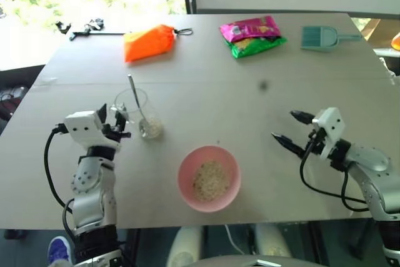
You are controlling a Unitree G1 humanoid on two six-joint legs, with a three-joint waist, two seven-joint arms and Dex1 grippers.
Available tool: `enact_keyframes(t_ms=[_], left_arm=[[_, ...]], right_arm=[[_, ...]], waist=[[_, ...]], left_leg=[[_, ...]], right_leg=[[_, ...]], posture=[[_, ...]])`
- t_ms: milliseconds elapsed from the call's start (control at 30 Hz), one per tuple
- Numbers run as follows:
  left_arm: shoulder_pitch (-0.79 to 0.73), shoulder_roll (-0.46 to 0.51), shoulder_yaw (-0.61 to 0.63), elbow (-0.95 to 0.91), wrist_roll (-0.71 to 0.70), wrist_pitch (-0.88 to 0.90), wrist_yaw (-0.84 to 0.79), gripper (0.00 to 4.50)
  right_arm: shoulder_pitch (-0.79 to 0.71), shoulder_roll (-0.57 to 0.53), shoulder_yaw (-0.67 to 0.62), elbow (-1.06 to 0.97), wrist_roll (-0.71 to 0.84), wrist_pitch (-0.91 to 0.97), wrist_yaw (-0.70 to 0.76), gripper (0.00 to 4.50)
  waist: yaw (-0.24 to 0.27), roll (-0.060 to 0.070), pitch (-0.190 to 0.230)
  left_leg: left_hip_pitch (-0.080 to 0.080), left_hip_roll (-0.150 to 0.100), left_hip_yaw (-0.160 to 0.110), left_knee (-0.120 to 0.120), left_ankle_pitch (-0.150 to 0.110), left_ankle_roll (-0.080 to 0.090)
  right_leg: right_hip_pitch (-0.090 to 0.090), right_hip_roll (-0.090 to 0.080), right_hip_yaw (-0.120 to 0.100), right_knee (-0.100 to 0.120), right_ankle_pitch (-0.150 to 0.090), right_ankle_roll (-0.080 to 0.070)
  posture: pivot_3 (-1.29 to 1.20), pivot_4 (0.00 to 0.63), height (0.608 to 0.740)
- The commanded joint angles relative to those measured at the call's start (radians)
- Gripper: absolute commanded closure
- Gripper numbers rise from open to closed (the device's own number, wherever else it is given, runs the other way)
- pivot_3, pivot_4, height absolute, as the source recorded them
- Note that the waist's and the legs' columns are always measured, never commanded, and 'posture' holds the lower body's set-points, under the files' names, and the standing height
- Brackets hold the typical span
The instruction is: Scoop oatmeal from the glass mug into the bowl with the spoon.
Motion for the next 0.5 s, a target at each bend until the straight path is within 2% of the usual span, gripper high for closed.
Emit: enact_keyframes(t_ms=[33, 67, 100, 267, 500], left_arm=[[0.053, 0.007, 0.017, -0.119, -0.034, 0.023, 0.009, 0.58], [0.071, 0.011, 0.020, -0.145, -0.045, 0.039, 0.008, 0.11], [0.089, 0.015, 0.022, -0.168, -0.053, 0.052, 0.007, 0.04], [0.250, 0.045, 0.038, -0.333, -0.102, 0.134, -0.031, 0.04], [0.444, 0.086, 0.070, -0.451, -0.202, 0.206, -0.120, 0.04]], right_arm=[[-0.014, -0.008, -0.017, -0.005, -0.015, -0.031, 0.016, 0.00], [-0.011, -0.008, -0.020, -0.004, -0.014, -0.032, 0.018, 0.00], [-0.005, -0.009, -0.023, -0.003, -0.016, -0.038, 0.022, 0.00], [0.045, -0.016, -0.053, 0.009, -0.016, -0.077, 0.045, 0.00], [0.131, -0.038, -0.108, -0.018, 0.002, -0.114, 0.079, 0.00]], waist=[[0.005, 0.000, 0.000], [0.006, 0.000, 0.000], [0.006, 0.000, 0.000], [0.007, 0.000, 0.000], [0.009, 0.000, 0.000]], left_leg=[[0.003, 0.000, 0.000, -0.002, 0.000, 0.000], [0.007, 0.000, 0.000, -0.004, 0.000, 0.000], [0.007, 0.000, 0.000, -0.004, 0.000, 0.000], [0.007, 0.001, 0.000, -0.005, 0.000, 0.000], [0.009, 0.001, 0.001, -0.006, -0.002, 0.003]], right_leg=[[0.003, 0.000, 0.000, -0.002, 0.000, 0.000], [0.007, 0.000, 0.000, -0.004, 0.000, 0.000], [0.007, 0.000, 0.000, -0.004, 0.000, 0.000], [0.007, 0.000, 0.000, -0.005, 0.000, 0.000], [0.008, 0.000, 0.001, -0.005, 0.000, 0.000]], posture=[[0.00, 0.150, 0.740], [0.00, 0.150, 0.740], [0.00, 0.150, 0.740], [0.00, 0.150, 0.740], [0.00, 0.150, 0.740]])
